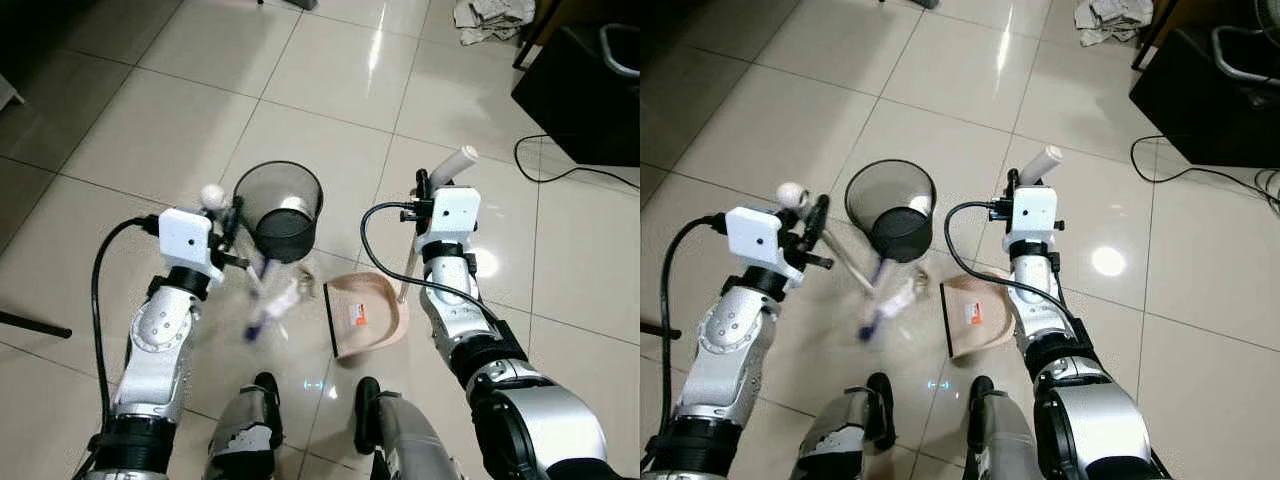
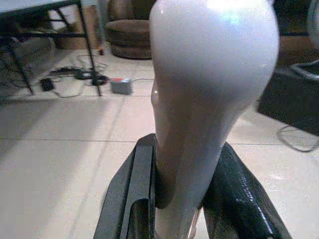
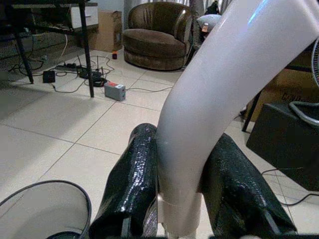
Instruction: Sweep floor
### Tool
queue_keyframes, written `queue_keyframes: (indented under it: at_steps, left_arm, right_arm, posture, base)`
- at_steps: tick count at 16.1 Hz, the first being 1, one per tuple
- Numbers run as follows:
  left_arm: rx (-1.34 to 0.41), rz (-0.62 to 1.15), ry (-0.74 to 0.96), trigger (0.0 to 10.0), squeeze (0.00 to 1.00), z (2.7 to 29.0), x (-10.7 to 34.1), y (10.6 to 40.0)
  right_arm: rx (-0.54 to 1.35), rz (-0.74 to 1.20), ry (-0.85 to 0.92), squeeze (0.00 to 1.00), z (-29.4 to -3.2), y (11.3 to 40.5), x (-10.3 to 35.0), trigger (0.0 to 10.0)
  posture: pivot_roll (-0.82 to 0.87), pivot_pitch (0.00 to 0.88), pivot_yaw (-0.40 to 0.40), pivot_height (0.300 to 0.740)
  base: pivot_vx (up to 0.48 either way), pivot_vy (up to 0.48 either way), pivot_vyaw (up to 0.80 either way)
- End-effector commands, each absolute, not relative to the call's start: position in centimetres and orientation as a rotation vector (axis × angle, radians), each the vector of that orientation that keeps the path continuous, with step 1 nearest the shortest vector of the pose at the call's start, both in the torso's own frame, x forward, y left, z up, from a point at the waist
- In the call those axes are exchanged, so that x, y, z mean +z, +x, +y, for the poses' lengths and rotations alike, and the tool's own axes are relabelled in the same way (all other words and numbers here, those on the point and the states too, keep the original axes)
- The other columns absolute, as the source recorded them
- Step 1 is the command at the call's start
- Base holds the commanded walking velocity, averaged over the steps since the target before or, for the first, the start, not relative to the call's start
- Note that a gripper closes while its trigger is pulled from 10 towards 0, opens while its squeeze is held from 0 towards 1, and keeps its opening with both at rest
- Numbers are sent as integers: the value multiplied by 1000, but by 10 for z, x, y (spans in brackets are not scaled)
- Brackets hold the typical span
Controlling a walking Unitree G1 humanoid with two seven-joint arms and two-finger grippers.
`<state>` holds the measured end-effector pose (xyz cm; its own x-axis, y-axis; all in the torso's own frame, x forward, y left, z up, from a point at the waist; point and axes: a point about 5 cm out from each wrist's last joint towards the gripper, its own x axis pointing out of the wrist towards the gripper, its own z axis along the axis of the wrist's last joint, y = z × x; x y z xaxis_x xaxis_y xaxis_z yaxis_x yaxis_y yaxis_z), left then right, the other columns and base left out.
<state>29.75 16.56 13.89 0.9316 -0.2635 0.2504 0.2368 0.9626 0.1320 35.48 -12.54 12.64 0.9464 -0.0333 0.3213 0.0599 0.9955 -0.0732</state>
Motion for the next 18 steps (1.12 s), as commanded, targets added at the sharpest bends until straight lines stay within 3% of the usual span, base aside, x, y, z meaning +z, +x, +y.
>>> queue_keyframes:
  at_steps: [1,10,18]
  left_arm:
    - [-312,-222,46,10000,0,156,128,292]
    - [-578,-149,-95,10000,0,136,133,276]
    - [-694,-111,-168,10000,0,140,153,270]
  right_arm:
    - [-59,-266,-66,0,-124,350,113,10000]
    - [-85,-227,-46,0,-131,350,108,10000]
    - [-97,-207,-43,0,-134,351,107,10000]
  posture:
    - [171,373,-14,740]
    - [177,362,-6,740]
    - [182,354,-2,740]
  base:
    - [0,0,0]
    - [0,0,0]
    - [0,0,0]
